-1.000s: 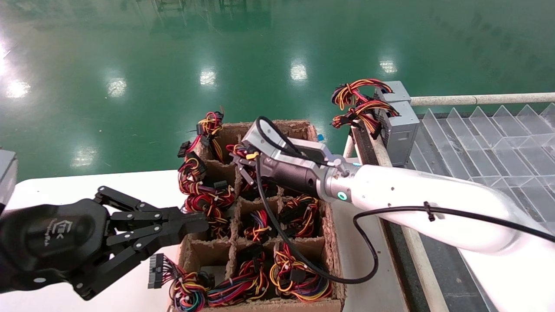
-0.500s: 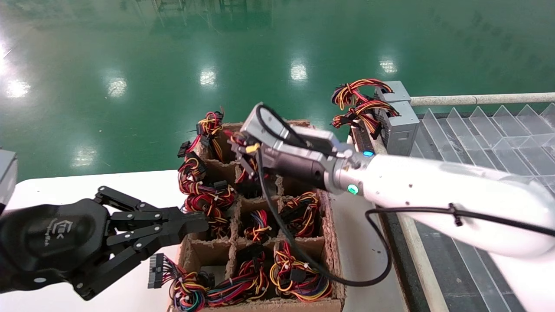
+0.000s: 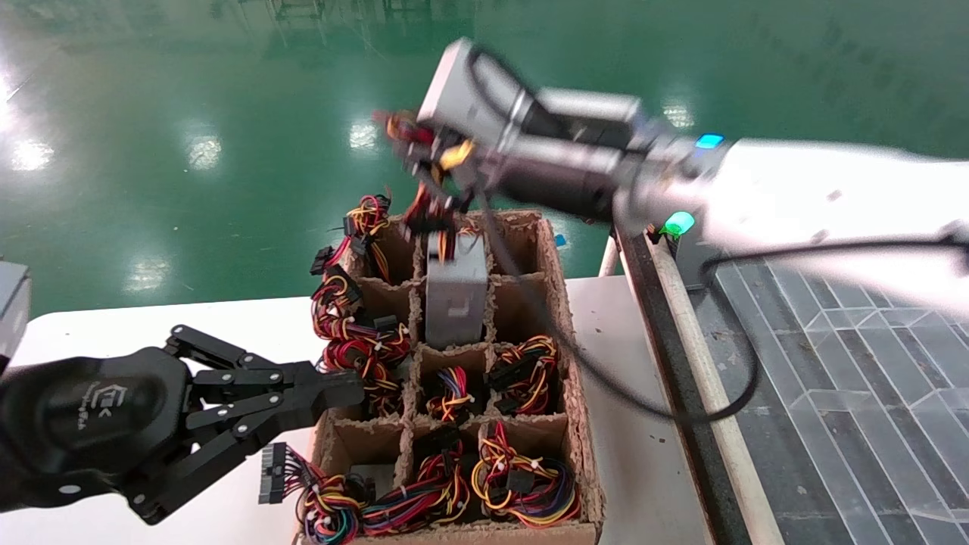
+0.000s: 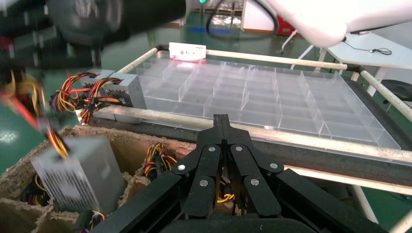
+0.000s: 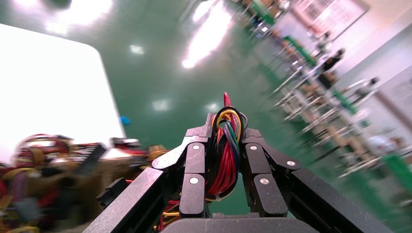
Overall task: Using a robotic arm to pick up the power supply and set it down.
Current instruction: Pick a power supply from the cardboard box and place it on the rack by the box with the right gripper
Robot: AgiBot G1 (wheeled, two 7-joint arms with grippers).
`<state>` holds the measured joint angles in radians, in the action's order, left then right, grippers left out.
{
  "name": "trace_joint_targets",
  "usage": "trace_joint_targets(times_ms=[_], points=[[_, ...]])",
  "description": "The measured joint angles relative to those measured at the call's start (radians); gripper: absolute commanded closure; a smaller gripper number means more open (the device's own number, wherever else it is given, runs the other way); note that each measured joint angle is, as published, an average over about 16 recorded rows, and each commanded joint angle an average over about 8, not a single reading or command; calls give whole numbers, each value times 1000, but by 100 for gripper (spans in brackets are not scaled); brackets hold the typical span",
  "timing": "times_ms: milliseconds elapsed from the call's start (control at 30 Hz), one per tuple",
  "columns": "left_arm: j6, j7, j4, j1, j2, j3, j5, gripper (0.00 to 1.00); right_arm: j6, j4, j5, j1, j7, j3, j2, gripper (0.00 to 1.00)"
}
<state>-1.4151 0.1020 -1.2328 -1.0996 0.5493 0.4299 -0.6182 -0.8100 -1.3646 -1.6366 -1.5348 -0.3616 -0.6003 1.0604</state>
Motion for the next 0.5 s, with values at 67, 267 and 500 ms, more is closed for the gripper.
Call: trace_joint_targets(times_ms=[67,267,500], points=[[0,0,0,0,0,0,0,100,-10,0,26,-22,39,17,-16,100],[0,0,0,0,0,0,0,100,-41,0,88,-89,128,67,-69,100],[0,0,0,0,0,0,0,100,-105,0,151,-151,188,112,-139,100]])
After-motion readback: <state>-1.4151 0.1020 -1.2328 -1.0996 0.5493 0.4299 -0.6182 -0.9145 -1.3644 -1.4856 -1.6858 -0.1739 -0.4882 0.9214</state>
